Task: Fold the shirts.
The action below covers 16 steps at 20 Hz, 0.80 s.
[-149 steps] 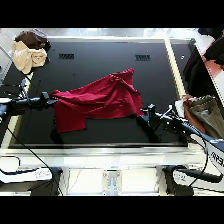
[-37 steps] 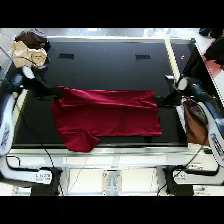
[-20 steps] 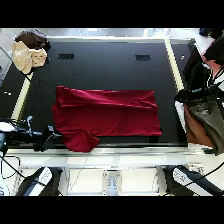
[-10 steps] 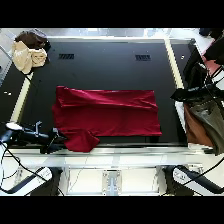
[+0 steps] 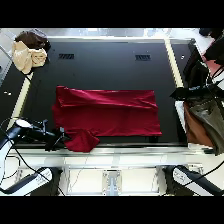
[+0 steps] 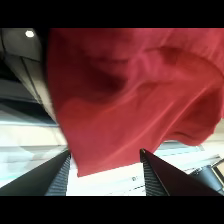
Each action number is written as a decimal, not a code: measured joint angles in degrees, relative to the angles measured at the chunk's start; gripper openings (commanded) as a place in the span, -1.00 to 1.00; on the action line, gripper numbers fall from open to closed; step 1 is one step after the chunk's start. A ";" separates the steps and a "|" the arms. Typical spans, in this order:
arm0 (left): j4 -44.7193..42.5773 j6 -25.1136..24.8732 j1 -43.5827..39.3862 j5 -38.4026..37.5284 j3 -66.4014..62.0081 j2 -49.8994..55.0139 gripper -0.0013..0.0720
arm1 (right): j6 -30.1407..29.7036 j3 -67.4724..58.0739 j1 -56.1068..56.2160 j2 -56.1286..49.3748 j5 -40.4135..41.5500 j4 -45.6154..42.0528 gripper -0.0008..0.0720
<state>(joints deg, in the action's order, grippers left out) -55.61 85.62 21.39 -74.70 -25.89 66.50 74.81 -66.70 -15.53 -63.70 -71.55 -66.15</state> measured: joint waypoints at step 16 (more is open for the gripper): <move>2.69 -0.94 -2.84 -0.17 0.00 -0.04 -0.93 | -1.20 32.87 -22.64 9.60 -1.42 17.07 0.36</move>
<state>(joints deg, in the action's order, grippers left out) -52.93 84.68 18.55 -74.87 -25.89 66.46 73.60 -33.82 -38.17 -54.11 -72.97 -49.08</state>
